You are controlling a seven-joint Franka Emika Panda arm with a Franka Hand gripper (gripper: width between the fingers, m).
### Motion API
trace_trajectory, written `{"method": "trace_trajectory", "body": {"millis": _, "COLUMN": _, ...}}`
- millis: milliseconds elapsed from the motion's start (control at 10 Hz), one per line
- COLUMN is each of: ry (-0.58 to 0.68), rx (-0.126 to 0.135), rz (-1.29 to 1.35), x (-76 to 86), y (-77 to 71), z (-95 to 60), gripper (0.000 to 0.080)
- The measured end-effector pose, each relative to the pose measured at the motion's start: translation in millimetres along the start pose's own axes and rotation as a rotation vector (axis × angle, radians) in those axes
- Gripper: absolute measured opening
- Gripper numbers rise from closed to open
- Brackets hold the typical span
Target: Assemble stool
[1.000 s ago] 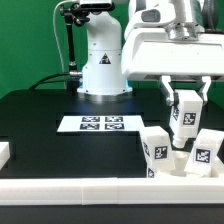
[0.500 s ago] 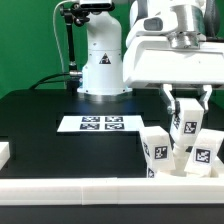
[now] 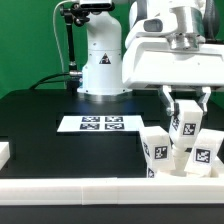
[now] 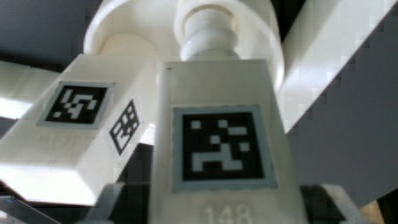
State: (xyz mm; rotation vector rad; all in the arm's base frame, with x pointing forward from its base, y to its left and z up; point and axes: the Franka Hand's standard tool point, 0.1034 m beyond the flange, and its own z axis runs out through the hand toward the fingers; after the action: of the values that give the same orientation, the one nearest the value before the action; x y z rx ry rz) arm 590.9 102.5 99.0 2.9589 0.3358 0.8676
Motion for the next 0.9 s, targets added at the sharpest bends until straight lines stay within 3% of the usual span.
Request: {"method": "trace_trajectory", "body": {"millis": 900, "ry": 0.022, "rx": -0.005, "rz": -0.029, "x": -14.2, "y": -1.5, "z": 2.6, "gripper": 0.0338}}
